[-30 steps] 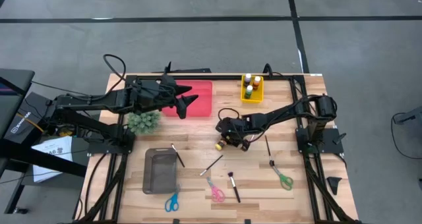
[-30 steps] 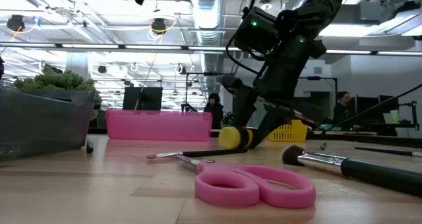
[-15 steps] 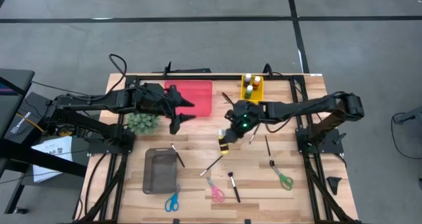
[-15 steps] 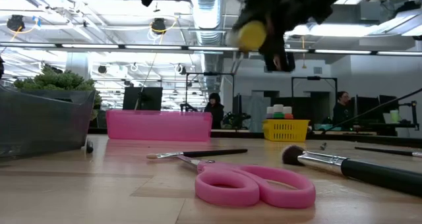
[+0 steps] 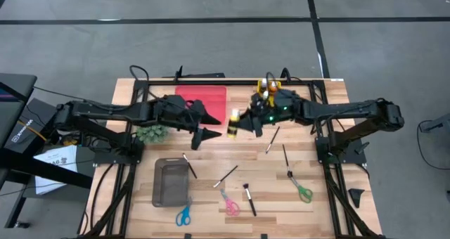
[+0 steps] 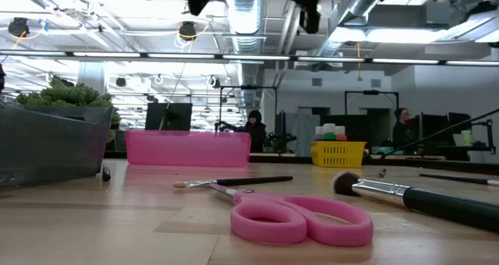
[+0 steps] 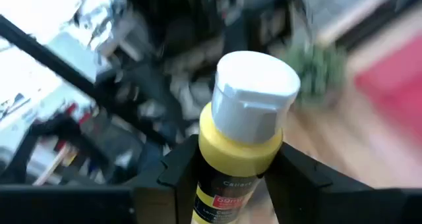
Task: Pick & Place Paint Supplies
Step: Put the yellow paint bottle into the yellow bin
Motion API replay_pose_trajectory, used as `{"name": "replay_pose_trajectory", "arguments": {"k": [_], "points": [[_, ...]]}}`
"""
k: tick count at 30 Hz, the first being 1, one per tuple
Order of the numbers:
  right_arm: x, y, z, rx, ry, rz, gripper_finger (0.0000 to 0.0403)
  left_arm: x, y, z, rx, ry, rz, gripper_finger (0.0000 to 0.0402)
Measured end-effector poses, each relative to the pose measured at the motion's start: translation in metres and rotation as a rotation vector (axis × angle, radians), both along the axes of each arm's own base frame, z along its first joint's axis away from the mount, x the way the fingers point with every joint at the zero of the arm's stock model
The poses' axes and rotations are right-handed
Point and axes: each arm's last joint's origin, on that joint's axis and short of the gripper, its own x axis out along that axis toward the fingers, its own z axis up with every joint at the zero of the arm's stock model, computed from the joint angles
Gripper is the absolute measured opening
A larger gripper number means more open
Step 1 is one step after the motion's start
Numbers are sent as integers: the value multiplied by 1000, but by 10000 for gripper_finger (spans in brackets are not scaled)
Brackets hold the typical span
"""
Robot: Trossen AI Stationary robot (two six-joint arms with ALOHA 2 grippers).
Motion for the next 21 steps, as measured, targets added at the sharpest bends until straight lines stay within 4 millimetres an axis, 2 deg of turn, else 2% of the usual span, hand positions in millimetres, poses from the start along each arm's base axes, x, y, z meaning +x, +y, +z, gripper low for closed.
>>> {"name": "replay_pose_trajectory", "arguments": {"k": [6,12,21], "points": [[-1,-5,11,-56,-83,-21,146,6,1,-1,-80,-126,18,232],[11,-5,21,-130,-104,-4,145,10,5,-6,-129,-111,42,232],[30,-7,28,-204,-69,34,145,14,5,-3,-178,-154,52,229]]}}
